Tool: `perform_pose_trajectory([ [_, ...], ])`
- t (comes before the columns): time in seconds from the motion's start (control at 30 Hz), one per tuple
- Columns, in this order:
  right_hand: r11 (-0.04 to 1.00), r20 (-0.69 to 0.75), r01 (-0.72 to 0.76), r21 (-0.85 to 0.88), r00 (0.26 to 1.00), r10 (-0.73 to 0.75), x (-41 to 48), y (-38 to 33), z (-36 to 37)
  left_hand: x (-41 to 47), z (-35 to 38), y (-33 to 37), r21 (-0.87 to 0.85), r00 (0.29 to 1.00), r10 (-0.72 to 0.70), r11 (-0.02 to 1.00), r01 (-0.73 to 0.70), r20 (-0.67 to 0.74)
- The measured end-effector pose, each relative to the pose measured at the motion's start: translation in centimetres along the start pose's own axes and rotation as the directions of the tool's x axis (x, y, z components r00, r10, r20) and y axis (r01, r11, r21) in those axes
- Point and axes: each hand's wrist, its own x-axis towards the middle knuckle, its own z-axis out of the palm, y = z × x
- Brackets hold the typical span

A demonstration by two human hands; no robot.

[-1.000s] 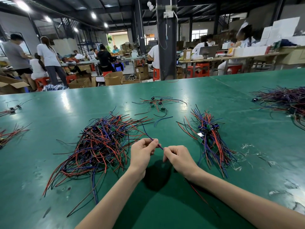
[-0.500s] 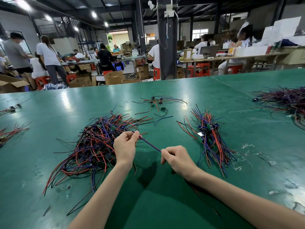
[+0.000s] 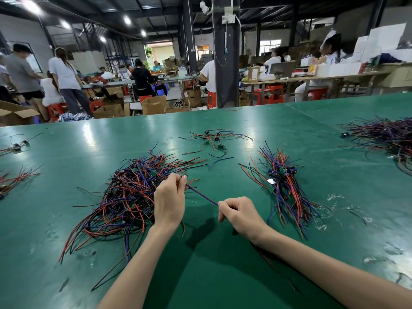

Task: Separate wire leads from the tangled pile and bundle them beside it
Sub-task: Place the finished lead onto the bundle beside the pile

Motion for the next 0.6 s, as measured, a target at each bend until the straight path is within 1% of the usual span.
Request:
perform_pose_trajectory([
  [0.17,1.0,0.002,-0.005,-0.013,1.0,0.005,0.2,0.1,0.0,0.4,-0.4,0.3,0.22,0.987,0.16,0.964,-0.151,-0.022],
  [0.23,1.0,0.007,-0.001,-0.018,1.0,0.001,0.2,0.1,0.1,0.5,-0.5,0.2,0.232,0.984,0.177,0.958,-0.168,-0.017],
  [0.27,1.0,0.007,0.002,-0.018,1.0,-0.002,0.2,0.1,0.1,0.5,-0.5,0.1,0.212,0.988,0.154,0.966,-0.148,-0.013],
  [0.37,1.0,0.004,0.005,-0.024,1.0,-0.005,0.3,0.2,0.0,0.7,-0.5,0.0,0.058,1.0,-0.005,0.998,0.005,0.007],
  [0.47,1.0,0.004,0.006,-0.019,1.0,-0.005,0.2,0.2,0.0,1.2,-0.8,0.0,-0.141,0.977,-0.209,0.967,0.212,0.036],
  [0.53,1.0,0.005,0.006,-0.015,1.0,-0.006,0.2,0.3,0.0,1.5,-0.9,0.0,-0.274,0.936,-0.34,0.895,0.352,0.091],
  [0.6,1.0,0.007,0.003,-0.014,1.0,-0.003,0.2,0.3,0.0,1.7,-0.8,0.2,-0.419,0.869,-0.464,0.764,0.49,0.17],
])
